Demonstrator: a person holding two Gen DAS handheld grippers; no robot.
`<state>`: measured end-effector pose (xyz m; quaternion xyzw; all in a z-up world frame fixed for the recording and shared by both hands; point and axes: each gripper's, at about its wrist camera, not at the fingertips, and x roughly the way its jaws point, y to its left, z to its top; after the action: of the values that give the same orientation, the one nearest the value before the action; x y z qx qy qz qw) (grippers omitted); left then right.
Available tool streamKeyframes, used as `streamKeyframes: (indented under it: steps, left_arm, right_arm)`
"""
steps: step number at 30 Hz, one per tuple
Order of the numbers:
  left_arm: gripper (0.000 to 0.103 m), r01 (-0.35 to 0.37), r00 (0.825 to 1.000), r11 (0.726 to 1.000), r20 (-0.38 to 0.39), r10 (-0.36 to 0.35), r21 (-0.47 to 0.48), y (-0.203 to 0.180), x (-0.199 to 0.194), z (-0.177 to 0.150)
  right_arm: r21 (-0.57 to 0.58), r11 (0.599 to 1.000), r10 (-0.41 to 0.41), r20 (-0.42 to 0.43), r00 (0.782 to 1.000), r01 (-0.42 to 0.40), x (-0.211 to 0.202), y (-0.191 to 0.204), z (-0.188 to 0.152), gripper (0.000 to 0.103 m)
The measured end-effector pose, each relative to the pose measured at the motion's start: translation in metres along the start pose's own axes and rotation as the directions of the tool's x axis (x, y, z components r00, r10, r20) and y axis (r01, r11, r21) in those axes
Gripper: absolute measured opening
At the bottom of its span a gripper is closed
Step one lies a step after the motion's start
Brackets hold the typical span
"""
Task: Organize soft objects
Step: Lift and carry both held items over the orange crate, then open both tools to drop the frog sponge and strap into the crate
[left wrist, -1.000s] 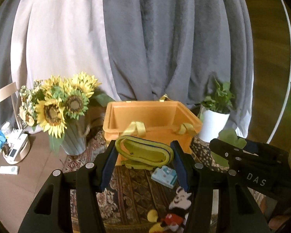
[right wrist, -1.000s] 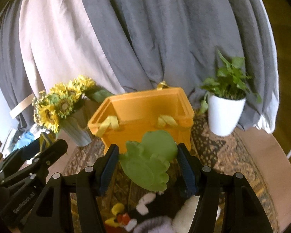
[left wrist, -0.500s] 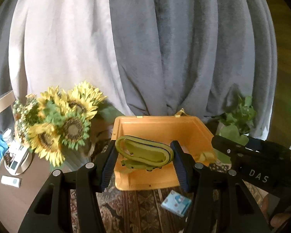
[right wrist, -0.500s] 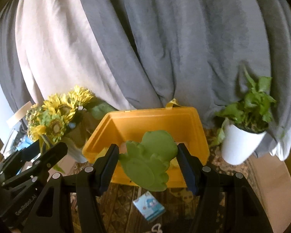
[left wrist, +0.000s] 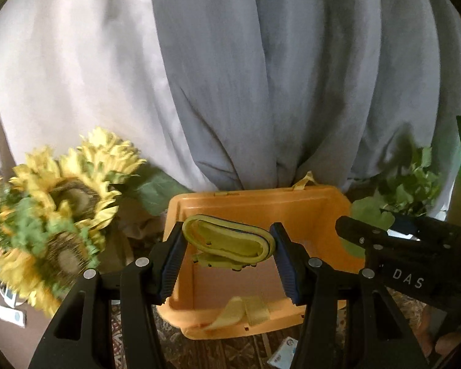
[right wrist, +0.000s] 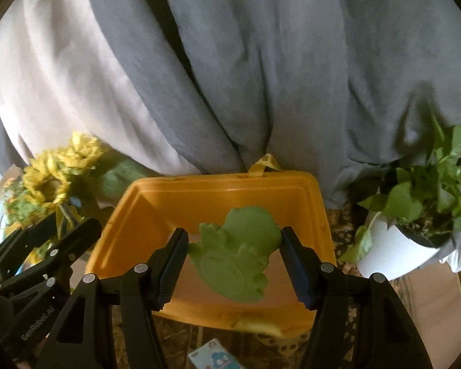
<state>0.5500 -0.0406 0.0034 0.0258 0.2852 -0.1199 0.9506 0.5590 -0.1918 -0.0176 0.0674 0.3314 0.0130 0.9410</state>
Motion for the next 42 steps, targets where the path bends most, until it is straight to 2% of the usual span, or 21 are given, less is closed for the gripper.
streamKeyframes:
  steps: [6,10,14,18,21,24,28,34,42]
  left_arm:
    - [0.055,-0.008,0.996,0.999,-0.083,0.012,0.044,-0.006,0.044,0.007]
    - [0.055,-0.009,0.988,0.998,-0.156,0.019,0.063,-0.004,0.069,0.007]
    - [0.055,0.012,0.968,0.997,-0.251,0.007,0.071,-0.002,0.094,0.005]
    - [0.057,0.014,0.938,0.997,-0.346,0.013,0.077,-0.002,0.115,0.001]
    - [0.071,0.017,0.924,0.996,-0.381,0.016,0.084,-0.003,0.122,-0.002]
    - [0.072,0.024,0.917,0.997,-0.399,0.009,0.077,-0.003,0.125,-0.004]
    - [0.078,0.012,0.922,0.998,-0.387,0.015,0.068,-0.003,0.117,-0.005]
    - [0.089,0.015,0.944,0.998,-0.329,0.004,0.053,-0.005,0.087,0.003]
    - [0.091,0.036,0.974,0.999,-0.224,-0.028,0.032,-0.009,0.022,0.004]
  right_arm:
    - [0.014,1.000,-0.012,-0.113,0.994,0.014,0.039,-0.013,0.010,0.062]
    - [0.025,1.000,-0.009,-0.188,0.982,0.014,0.062,-0.017,0.013,0.062]
    - [0.018,1.000,-0.019,-0.249,0.968,0.025,0.078,-0.020,0.013,0.063]
    - [0.024,0.999,-0.014,-0.302,0.953,0.022,0.091,-0.021,0.011,0.064]
    - [0.033,0.999,-0.028,-0.316,0.948,0.041,0.096,-0.024,0.012,0.069]
    - [0.038,0.998,-0.040,-0.306,0.951,0.054,0.093,-0.024,0.013,0.069]
    - [0.034,0.996,-0.070,-0.249,0.966,0.081,0.071,-0.024,0.014,0.069]
    - [0.036,0.995,-0.084,-0.148,0.985,0.090,0.020,-0.030,0.016,0.069]
    - [0.025,0.995,-0.098,-0.016,0.995,0.099,-0.051,-0.027,0.003,0.075]
